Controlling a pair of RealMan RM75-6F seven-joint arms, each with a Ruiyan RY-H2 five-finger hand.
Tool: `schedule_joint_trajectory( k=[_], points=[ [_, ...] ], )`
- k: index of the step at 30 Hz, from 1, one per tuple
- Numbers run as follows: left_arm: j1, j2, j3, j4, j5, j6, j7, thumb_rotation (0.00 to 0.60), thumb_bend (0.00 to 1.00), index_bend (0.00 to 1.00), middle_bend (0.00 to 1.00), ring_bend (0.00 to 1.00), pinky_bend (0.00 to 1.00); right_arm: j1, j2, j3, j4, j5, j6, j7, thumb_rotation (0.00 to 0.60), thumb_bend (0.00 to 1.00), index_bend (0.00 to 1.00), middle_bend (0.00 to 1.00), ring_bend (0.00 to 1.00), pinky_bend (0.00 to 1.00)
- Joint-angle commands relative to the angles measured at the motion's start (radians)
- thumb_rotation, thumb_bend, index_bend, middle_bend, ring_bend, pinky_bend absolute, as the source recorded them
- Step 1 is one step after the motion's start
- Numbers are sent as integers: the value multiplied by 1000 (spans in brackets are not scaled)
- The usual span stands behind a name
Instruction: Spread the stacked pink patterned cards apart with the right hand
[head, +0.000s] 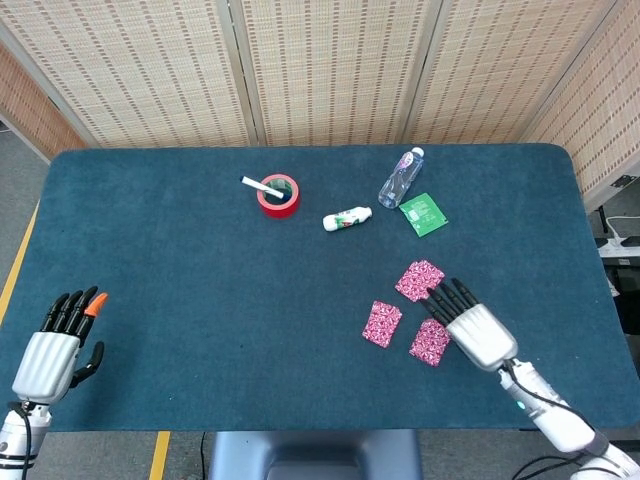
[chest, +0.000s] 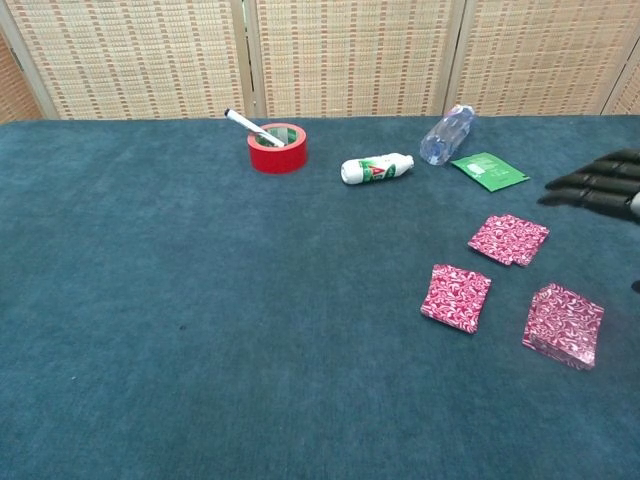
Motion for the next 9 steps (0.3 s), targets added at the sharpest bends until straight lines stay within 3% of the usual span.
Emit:
schedule_joint_trajectory(
  k=[1, 4, 9],
  points=[
    [2, -11, -4, 14, 15, 21, -6, 600, 525, 0, 0, 0, 72, -141, 49, 32, -125, 118, 151, 90, 600, 238, 0, 0, 0, 0],
    [3, -25, -8, 36, 33, 48, -17, 600, 524, 0, 0, 0, 71, -214, 38, 49, -137, 170, 239, 119, 600, 238, 0, 0, 0, 0],
    [7, -39, -13, 59, 42, 72, -30, 600, 522, 0, 0, 0, 65, -240, 31, 66, -122, 189, 255, 77, 600, 238, 0, 0, 0, 0]
  ],
)
